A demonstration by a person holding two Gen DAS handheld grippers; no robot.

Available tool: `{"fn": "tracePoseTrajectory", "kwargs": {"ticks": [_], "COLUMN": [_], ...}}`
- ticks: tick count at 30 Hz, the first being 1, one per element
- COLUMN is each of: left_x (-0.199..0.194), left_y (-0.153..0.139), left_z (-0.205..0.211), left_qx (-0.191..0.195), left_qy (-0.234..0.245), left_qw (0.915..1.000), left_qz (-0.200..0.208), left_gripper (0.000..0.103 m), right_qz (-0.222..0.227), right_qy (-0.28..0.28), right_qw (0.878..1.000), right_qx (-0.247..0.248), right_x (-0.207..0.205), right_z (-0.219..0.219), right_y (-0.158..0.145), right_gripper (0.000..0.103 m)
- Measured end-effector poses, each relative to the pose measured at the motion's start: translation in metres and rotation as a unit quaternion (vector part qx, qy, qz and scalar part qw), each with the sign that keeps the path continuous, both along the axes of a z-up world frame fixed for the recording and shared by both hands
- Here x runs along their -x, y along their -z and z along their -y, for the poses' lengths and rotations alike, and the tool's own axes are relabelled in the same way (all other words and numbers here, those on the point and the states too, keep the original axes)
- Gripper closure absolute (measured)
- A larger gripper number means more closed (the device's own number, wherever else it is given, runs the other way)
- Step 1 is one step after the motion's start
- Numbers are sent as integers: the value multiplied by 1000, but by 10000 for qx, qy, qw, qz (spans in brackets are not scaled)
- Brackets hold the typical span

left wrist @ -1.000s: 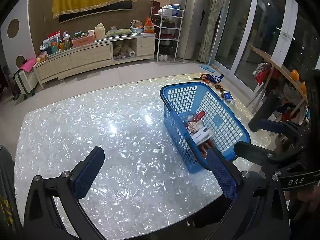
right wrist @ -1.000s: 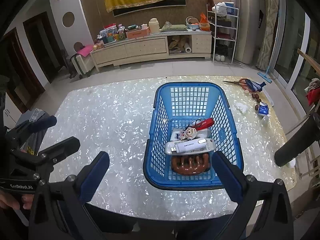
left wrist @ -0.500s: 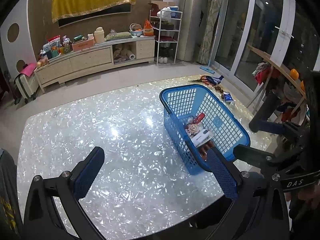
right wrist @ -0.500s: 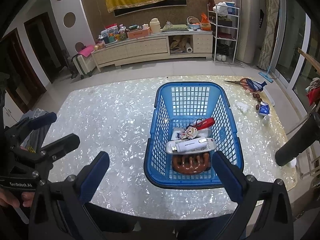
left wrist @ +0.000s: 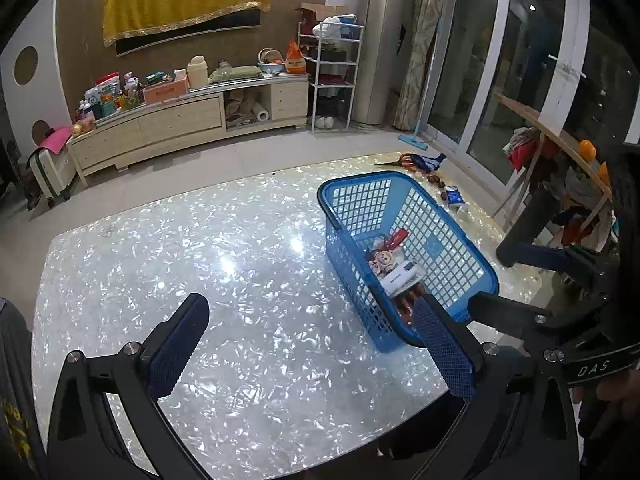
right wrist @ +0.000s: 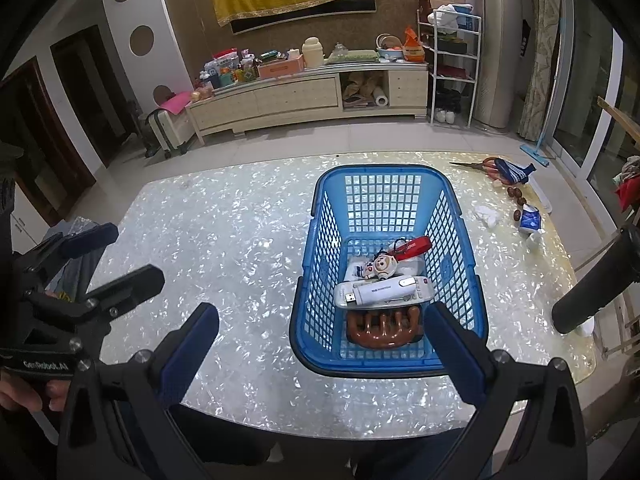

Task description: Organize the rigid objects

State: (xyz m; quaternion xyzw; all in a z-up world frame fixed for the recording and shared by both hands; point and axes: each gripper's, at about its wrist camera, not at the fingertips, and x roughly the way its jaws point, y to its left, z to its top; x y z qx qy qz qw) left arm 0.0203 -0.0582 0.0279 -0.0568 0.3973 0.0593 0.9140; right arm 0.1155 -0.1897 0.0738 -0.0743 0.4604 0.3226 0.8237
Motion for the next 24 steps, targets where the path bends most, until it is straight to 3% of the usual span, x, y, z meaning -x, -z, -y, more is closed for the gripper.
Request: {"fn": "tracePoseTrajectory", "kwargs": {"ticks": [24], "left_x": [-3], "left_y": [0], "left_z": [4], "left_qx": [-46], "left_qy": [68], "left_qw": [10000], "left_qz": [-5], "left_gripper": [0], "right_qz": [-51], "right_qy": [43], "right_qw": [10000], "right_qx": [9], "right_x": [-3], "right_z": [3], "right_y": [3], "right_gripper": [0]}}
